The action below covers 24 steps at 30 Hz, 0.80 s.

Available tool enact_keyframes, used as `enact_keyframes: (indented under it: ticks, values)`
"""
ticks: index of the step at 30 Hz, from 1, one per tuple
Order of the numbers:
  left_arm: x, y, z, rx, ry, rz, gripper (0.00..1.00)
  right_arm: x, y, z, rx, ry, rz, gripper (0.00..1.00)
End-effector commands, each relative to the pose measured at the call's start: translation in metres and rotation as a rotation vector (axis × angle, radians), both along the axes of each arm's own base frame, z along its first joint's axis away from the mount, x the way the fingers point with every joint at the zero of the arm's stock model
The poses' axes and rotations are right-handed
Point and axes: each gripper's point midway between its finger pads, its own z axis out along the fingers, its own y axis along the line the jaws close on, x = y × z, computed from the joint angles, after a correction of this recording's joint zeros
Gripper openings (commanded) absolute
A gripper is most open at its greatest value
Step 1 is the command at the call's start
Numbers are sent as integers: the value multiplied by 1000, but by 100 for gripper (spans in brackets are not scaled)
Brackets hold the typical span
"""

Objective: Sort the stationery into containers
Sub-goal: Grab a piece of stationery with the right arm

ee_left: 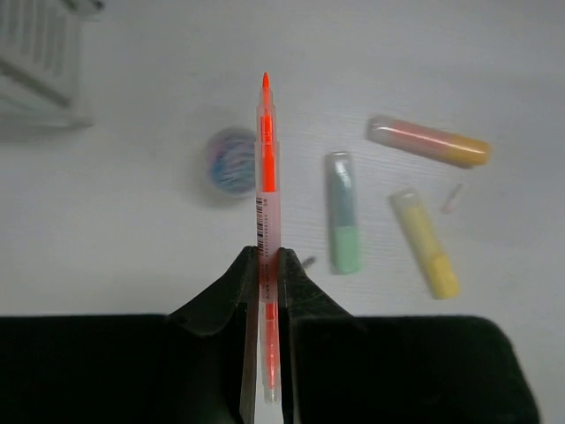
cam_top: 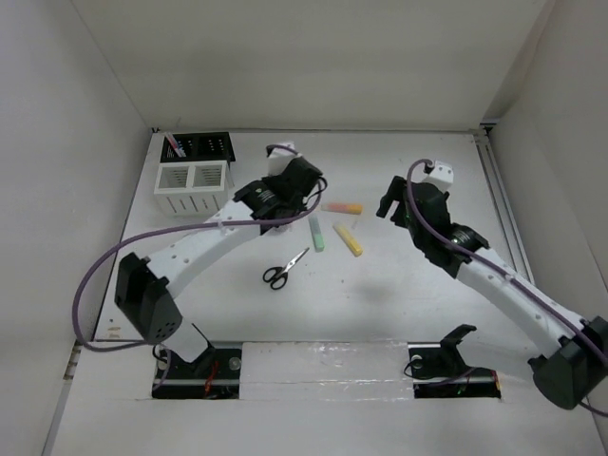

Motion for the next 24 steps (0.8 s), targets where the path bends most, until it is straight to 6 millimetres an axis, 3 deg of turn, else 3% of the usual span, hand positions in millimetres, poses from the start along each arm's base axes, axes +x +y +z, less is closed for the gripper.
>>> enact_keyframes:
  ticks: [1,2,5,6,7,9,13,18,19,24]
  values:
    - [-21,55,25,24,-62,77,0,29,37,22,113,-54,11,85]
    - [-29,63,38,17,-80,68,0,38,44,10,87,-16,-5,83]
    - [-45,79,31,75,-54,17,0,43,58,-11,63,32,-50,80]
    - [-51,85,42,51,-96,6,0,49,63,-24,54,60,-57,78]
    - [-60,87,30,75,-78,-43,0,50,69,-29,68,70,-60,76]
    - [-74,94,41,16,-125,-76,0,53,78,-45,61,102,-60,68]
    - [-89,98,35,-64,-160,-106,0,56,80,-70,59,139,-95,63]
    - [-92,91,18,-91,-145,-141,0,66,95,-112,22,222,-80,61]
    - [-92,91,18,-91,-145,-142,0,67,96,-108,25,219,-79,61]
    - [-95,74,13,-117,-125,-225,0,75,103,-138,9,255,-93,61]
